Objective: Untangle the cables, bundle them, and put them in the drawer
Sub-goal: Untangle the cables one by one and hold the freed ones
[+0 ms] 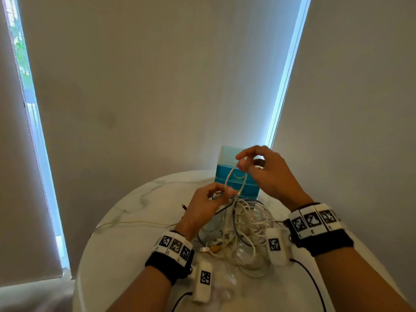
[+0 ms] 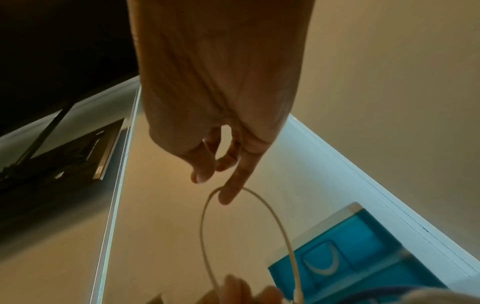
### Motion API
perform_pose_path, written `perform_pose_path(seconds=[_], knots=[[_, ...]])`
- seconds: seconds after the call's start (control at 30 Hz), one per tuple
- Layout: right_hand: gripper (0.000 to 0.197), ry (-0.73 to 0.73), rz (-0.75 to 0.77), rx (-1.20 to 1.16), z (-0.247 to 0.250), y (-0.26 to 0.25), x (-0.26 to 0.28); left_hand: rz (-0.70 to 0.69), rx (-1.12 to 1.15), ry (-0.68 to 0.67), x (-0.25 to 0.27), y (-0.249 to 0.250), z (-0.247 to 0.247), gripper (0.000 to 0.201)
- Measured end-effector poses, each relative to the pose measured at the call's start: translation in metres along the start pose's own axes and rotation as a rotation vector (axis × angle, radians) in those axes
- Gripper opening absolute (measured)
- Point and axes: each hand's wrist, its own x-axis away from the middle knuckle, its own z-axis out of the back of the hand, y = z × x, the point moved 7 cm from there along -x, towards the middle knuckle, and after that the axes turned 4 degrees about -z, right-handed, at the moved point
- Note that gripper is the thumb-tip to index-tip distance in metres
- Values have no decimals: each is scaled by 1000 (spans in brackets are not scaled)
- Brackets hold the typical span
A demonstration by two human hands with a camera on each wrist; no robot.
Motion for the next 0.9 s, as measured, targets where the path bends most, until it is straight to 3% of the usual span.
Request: perform_pose_path(seconds=[0.13,0.23,0.37,0.5,0.57,0.67,0.7,0.9], knots=[[28,43,-400,-452,-13,61,25,-155,-7,89,-1,16,10,16],[16,5,-575,-532,-31,94,39,-192,-45,78,-2,21,8,15],[19,-179,-438,-164,-43,95,34,-180,-68,111,-4,16,10,18],[14,-384,-305,-29,-52,75,27,-142,-81,197,-2,13,18,23],[16,-288,-228,2,-46,69,21,-118,-77,231,-2,12,22,25],[16,163,-139,-57,-6,63,13,-87,-106,271,-3,10,26,24],[14,225,-123,-89,1,61,13,-79,-112,269,-3,8,27,23],[19,18,-112,-326,-17,51,15,2,-75,178,-4,-2,22,17]])
